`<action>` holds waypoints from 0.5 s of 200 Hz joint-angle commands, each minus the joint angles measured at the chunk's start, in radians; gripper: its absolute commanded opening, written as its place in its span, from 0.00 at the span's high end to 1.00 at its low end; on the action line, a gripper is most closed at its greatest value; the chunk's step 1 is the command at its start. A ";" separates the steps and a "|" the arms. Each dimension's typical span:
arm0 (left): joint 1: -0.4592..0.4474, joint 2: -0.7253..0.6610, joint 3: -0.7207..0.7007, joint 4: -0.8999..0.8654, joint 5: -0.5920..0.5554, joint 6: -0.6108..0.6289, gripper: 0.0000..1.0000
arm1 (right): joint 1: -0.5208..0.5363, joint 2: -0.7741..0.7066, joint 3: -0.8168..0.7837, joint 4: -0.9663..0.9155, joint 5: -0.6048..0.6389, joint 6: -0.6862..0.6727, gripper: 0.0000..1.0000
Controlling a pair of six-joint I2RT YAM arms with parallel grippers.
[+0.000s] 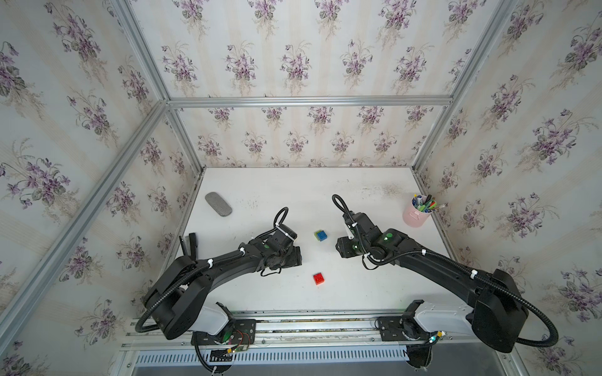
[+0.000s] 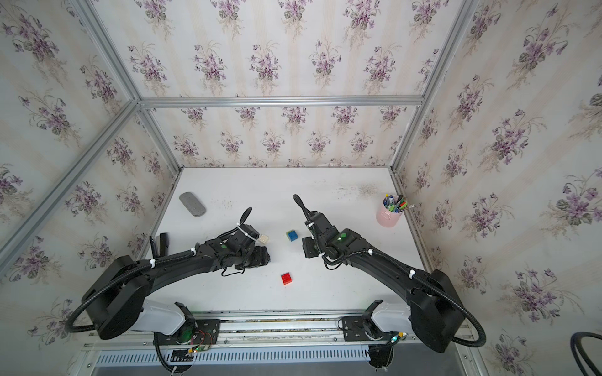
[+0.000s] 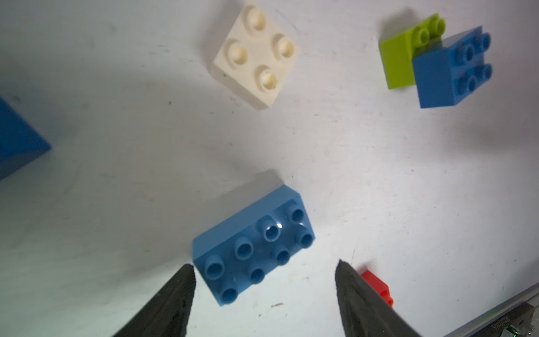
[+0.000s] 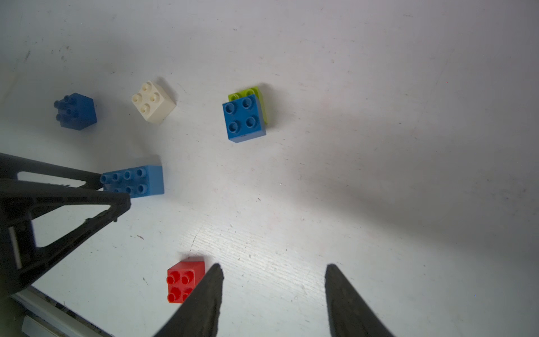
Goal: Assemble the letter y with lego
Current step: Move the lego brick at the center of the board.
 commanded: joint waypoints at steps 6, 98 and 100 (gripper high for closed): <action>-0.001 0.035 0.028 0.039 0.003 0.030 0.23 | 0.000 0.004 -0.011 0.034 0.002 0.025 0.43; -0.034 0.230 0.219 0.063 0.109 0.112 0.24 | 0.001 -0.012 -0.087 0.052 -0.026 0.066 0.45; -0.034 0.233 0.221 0.063 0.110 0.115 0.24 | 0.001 -0.013 -0.088 0.052 -0.028 0.066 0.45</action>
